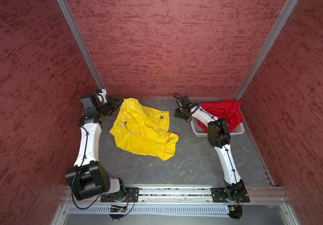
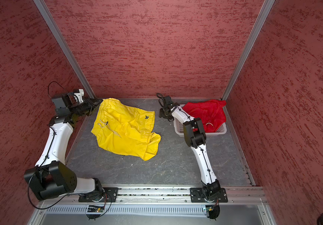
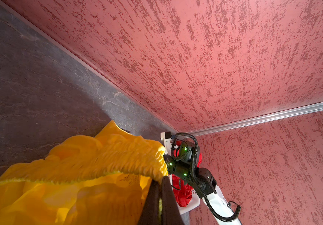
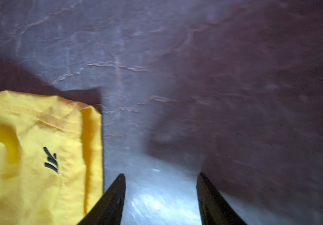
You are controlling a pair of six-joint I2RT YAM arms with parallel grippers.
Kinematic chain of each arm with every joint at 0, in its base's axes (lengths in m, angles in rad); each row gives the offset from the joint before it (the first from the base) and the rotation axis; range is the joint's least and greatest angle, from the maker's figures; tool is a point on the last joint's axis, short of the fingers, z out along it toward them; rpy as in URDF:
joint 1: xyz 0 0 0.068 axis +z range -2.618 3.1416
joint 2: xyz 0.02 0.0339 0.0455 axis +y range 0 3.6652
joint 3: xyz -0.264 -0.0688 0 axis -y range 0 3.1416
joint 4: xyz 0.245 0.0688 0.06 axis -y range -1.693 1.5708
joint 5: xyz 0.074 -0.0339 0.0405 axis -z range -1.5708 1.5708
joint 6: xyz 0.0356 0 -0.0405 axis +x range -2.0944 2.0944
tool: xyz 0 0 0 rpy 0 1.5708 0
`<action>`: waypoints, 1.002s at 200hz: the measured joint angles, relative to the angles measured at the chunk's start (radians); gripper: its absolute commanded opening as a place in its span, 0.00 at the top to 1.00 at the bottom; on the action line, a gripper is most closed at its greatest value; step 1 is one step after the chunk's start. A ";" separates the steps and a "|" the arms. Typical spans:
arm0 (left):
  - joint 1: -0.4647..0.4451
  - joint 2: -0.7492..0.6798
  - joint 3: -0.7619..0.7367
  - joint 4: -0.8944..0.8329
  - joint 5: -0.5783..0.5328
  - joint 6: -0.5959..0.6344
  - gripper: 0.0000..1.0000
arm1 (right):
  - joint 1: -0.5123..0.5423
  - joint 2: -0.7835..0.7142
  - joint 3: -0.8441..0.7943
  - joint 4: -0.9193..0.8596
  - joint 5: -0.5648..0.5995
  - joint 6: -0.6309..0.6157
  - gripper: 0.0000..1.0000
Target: Fold and stack the shorts
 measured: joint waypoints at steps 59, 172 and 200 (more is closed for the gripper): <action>0.001 0.000 0.000 -0.003 0.003 0.000 1.00 | -0.117 -0.144 -0.229 0.111 0.011 0.027 0.41; 0.001 0.000 -0.003 -0.009 0.000 0.000 1.00 | 0.073 0.081 0.174 0.181 -0.128 0.077 0.37; 0.001 0.001 -0.003 -0.009 0.000 0.000 1.00 | 0.083 0.154 0.212 0.177 -0.150 0.099 0.37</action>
